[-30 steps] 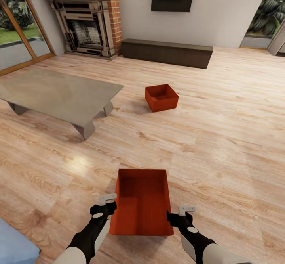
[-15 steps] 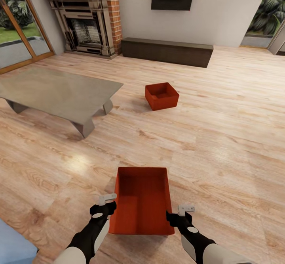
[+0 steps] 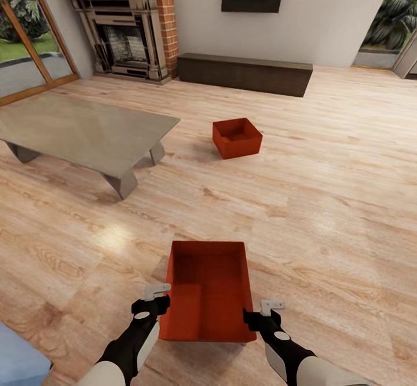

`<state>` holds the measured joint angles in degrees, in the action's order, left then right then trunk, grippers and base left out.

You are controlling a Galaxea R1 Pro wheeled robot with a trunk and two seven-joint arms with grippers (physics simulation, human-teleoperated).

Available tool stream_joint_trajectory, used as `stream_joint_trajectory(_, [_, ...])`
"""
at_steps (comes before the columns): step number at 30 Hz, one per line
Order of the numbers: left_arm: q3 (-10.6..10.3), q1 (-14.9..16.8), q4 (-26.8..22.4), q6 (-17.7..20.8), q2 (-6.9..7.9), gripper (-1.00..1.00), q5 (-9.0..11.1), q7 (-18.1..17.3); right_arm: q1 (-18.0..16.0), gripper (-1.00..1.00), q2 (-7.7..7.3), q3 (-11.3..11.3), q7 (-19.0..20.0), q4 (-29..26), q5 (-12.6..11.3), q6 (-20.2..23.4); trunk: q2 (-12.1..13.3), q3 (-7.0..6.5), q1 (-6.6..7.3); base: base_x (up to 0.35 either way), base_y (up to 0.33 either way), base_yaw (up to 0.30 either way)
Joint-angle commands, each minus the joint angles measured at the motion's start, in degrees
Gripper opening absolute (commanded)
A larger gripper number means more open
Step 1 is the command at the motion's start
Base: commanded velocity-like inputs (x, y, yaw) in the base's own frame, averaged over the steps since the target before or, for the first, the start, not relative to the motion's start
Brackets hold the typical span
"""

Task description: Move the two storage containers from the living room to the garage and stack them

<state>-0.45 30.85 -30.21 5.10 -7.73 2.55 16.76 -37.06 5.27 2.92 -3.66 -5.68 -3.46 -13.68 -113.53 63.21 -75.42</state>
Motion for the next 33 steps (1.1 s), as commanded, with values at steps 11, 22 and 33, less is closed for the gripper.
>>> stream_joint_trajectory(11, [-0.30, 0.00, -0.07, 0.26, 0.12, 1.00, 0.18, 0.09, -0.04, 1.00, 0.01, 0.33, -0.13, 0.06, -0.36, -0.38, -4.44, 2.02, -2.41, 0.000, 0.000, 0.000])
stream_joint_trajectory(22, [-0.43, 0.00, 0.24, 0.26, 0.17, 1.00, -0.26, 0.06, -0.03, 1.00, 0.01, 0.33, -0.11, 0.06, -0.36, -0.41, -8.85, 3.99, -4.83, 0.000, 0.000, 0.000])
stream_joint_trajectory(33, [-0.43, 0.00, 0.16, 0.34, 0.07, 1.00, -0.29, 0.36, -0.03, 1.00, 0.01, 0.33, -0.11, 0.06, -0.41, -0.46, -11.26, 5.07, -6.15, 0.000, 0.000, 0.000])
